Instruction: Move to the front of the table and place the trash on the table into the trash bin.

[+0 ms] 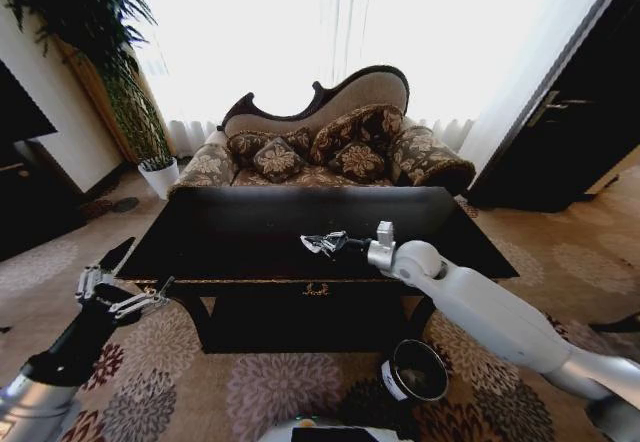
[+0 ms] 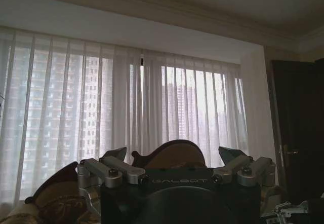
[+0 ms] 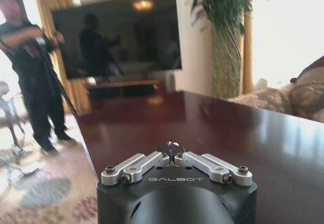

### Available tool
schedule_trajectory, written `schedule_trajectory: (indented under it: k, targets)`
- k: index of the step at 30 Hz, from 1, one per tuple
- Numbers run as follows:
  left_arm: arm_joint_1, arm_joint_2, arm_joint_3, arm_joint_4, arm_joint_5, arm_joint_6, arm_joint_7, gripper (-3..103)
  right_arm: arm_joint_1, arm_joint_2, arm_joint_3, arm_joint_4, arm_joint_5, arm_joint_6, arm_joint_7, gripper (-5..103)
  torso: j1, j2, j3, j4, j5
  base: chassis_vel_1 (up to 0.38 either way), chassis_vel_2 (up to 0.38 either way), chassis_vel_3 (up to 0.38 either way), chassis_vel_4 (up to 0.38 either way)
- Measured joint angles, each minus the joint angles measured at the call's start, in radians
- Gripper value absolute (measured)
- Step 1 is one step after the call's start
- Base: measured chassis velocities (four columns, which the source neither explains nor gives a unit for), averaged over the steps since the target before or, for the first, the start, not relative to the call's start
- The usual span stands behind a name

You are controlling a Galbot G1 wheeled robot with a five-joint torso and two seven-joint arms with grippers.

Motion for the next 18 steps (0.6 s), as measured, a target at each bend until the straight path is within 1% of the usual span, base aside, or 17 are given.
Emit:
schedule_trajectory:
  k: [2,3,6,7,8,9,11,12,13,14,17,18]
  targets:
    - [-0.002,0.003,-0.002,0.000,-0.005,-0.001,0.000,100,-0.051,-0.006,0.060,0.012,0.007,0.022,-0.049,0,0.000,0.000,0.000,0.0000,0.0002,0.000,0.000,0.000,0.000]
    - [-0.002,0.003,-0.002,0.000,-0.005,-0.001,0.000,100,-0.051,-0.006,0.060,0.012,0.007,0.022,-0.049,0,0.000,0.000,0.000,0.0000,0.0002,0.000,0.000,0.000,0.000]
    - [-0.008,0.004,0.003,0.000,-0.006,-0.001,0.000,100,-0.140,-0.004,0.138,0.028,0.010,0.050,-0.119,0,0.000,0.000,0.000,0.0000,0.0002,0.000,0.000,0.000,0.000]
    - [-0.012,0.004,0.008,0.000,-0.006,-0.001,0.000,100,-0.201,0.003,0.183,0.037,0.010,0.069,-0.159,0,0.000,0.000,0.000,0.0002,-0.0002,0.000,0.000,0.000,0.000]
    - [-0.012,0.004,0.008,0.000,-0.006,-0.001,0.000,100,-0.201,0.003,0.183,0.037,0.010,0.069,-0.159,0,0.000,0.000,0.000,0.0002,-0.0002,0.000,0.000,0.000,0.000]
    - [-0.014,0.005,0.010,0.000,-0.006,-0.001,0.000,100,-0.242,0.009,0.207,0.043,0.010,0.080,-0.183,0,0.000,0.000,0.000,0.0002,-0.0001,0.000,0.000,0.000,0.000]
    - [-0.020,0.008,0.015,0.000,-0.006,-0.001,0.000,100,-0.340,0.032,0.263,0.057,0.002,0.105,-0.238,0,0.000,0.000,0.000,-0.0003,0.0006,0.000,0.000,0.000,0.000]
    - [-0.023,0.009,0.018,0.000,-0.006,-0.001,0.000,100,-0.388,0.052,0.297,0.063,-0.009,0.118,-0.271,0,0.000,0.000,0.000,-0.0003,0.0000,0.000,0.000,0.000,0.000]
    - [-0.025,0.010,0.019,0.000,-0.006,-0.001,0.000,100,-0.425,0.071,0.320,0.065,-0.022,0.130,-0.297,0,0.000,0.000,0.000,-0.0001,0.0002,0.000,0.000,0.000,0.000]
    - [-0.025,0.010,0.019,0.000,-0.006,-0.001,0.000,100,-0.425,0.071,0.320,0.065,-0.022,0.130,-0.297,0,0.000,0.000,0.000,-0.0001,0.0002,0.000,0.000,0.000,0.000]
    - [-0.031,0.015,0.025,0.000,-0.006,-0.002,0.000,100,-0.513,0.123,0.384,0.066,-0.050,0.150,-0.348,0,0.000,0.000,0.000,0.0001,0.0003,0.000,0.000,0.000,0.000]
    - [-0.033,0.016,0.027,0.000,-0.006,-0.001,0.000,100,-0.548,0.139,0.406,0.065,-0.058,0.159,-0.369,0,0.000,0.000,0.000,0.0001,-0.0002,0.000,0.000,0.000,0.000]
